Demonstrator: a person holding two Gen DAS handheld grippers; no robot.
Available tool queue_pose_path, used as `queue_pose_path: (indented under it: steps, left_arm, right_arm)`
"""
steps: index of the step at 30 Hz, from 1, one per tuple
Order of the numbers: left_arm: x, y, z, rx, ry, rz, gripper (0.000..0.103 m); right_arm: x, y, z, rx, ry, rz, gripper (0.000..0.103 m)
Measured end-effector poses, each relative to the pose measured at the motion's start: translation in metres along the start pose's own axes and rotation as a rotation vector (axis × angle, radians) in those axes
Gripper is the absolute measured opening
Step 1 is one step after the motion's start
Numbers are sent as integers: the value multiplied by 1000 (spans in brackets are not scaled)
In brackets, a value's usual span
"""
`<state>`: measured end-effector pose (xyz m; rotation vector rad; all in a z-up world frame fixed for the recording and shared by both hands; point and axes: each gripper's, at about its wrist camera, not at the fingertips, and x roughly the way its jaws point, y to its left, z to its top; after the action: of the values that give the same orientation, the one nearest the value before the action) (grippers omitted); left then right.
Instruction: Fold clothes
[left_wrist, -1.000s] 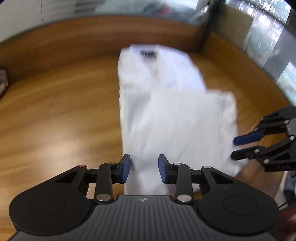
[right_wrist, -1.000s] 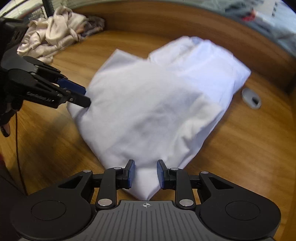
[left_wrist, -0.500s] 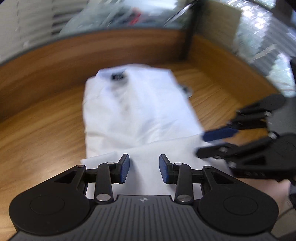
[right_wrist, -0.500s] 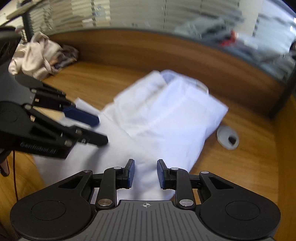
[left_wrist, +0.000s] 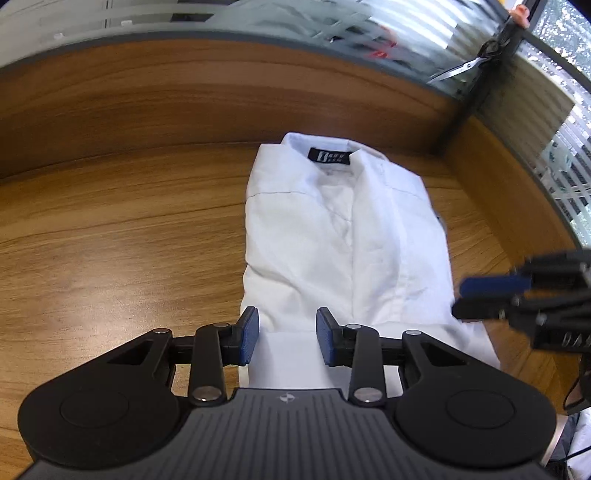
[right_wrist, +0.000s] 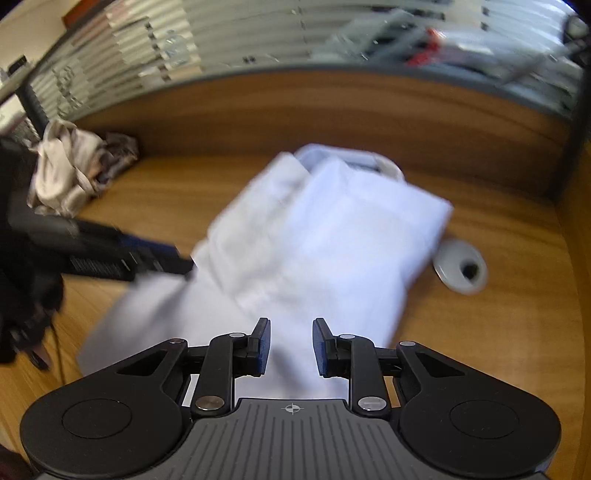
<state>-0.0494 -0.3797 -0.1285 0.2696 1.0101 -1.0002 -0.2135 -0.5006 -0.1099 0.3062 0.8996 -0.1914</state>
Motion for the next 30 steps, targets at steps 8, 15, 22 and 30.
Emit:
queue_pose_path:
  steps: [8, 15, 22, 30]
  left_arm:
    - [7, 9, -3, -95, 16, 10, 38]
    - [14, 17, -9, -135, 40, 13, 37]
    - [10, 22, -6, -176, 15, -14, 37]
    - [-15, 11, 9, -141, -12, -163, 37]
  right_arm:
    - [54, 44, 52, -178, -4, 71, 27]
    - [110, 76, 52, -544, 37, -60, 13]
    - [107, 49, 68, -418, 10, -55, 5]
    - [37, 15, 54, -143, 43, 52, 7]
